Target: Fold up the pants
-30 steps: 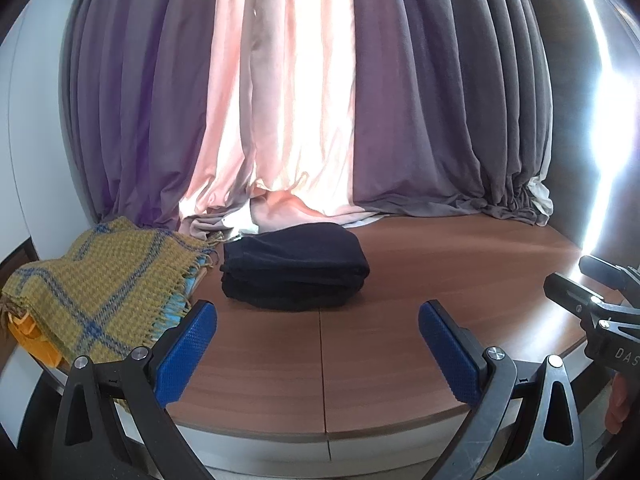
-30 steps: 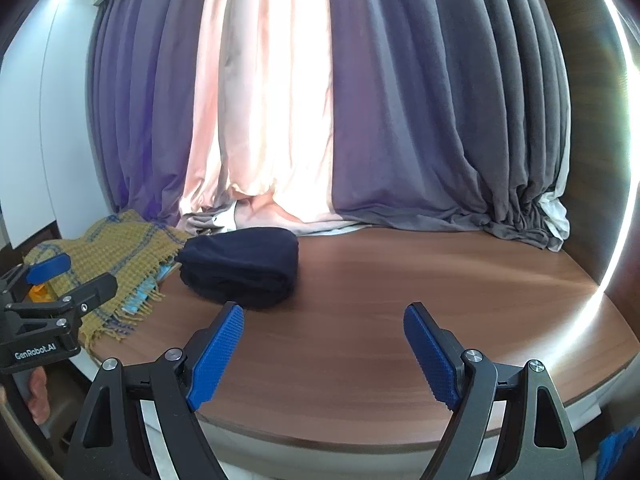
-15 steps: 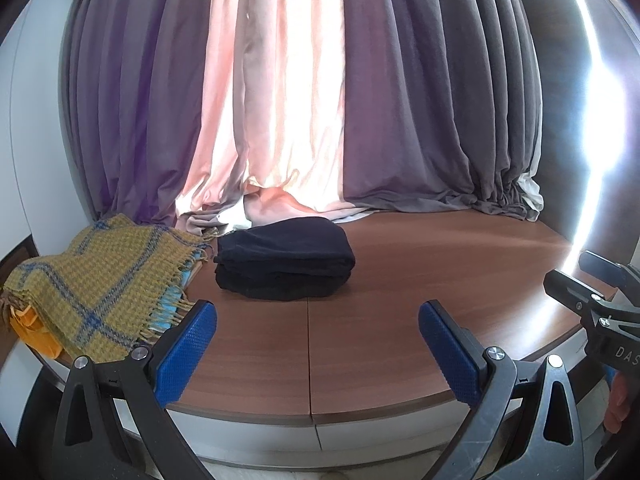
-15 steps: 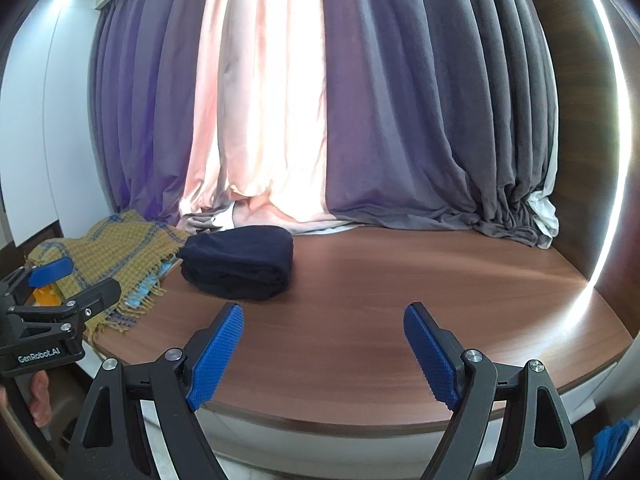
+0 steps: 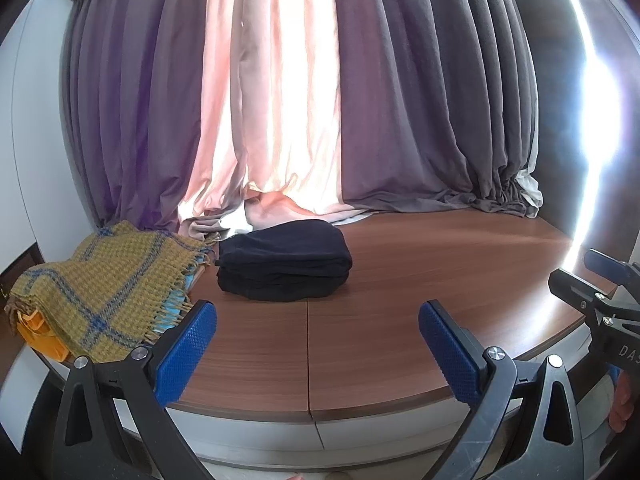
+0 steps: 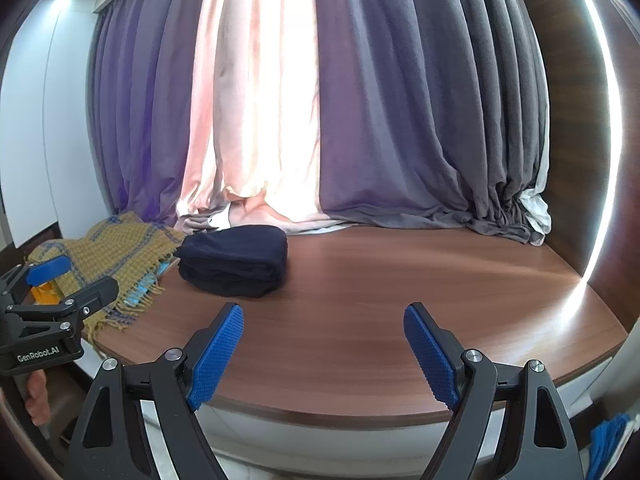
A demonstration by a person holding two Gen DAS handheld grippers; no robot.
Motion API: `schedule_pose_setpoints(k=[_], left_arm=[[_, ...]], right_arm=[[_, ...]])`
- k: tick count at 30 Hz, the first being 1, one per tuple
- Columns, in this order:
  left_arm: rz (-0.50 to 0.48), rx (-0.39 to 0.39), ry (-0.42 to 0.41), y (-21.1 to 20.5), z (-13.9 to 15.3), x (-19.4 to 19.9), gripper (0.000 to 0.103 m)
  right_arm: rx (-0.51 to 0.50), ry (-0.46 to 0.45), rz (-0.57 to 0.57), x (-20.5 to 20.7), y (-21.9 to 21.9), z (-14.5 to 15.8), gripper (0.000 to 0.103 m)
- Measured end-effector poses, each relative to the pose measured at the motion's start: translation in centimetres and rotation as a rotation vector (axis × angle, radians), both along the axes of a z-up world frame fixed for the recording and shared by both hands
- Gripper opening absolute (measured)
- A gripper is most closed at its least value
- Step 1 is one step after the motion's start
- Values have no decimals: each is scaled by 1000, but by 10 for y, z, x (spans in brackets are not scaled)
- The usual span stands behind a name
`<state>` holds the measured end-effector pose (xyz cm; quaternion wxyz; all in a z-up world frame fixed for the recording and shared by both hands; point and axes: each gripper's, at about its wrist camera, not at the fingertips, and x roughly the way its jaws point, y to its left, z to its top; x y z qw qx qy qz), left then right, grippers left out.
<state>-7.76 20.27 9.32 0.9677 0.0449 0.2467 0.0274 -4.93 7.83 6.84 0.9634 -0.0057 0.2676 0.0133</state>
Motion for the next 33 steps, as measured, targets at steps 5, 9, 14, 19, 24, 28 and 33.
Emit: schedule_pose_setpoints(k=[5,9,14,19,24,28,33], left_arm=[[-12,4,-4,-5,1,-4,103],[-10,6,-9,-6,2,-6,103],[-6,9,-11,-6,3,-7,103],[-4,14,-13,-10,5,-8,103],[2,31,-24,-15,7,-10,103],[4,38,-32,-19,8,-11,103],[7,76,-42,-27,7,-14,103]], right_arm=[[2,-3,-5,-3,-4,1,83],[1,-4,-9,-3,-3,1,83],[-2,-5,-10,-4,-2,2,83],[-2,-7,-11,-5,-2,3,83],[-2,-7,-10,-5,-3,2,83],[-3,-6,-13,-5,-3,3,83],[-3,-8,-17,-4,-2,3,83]])
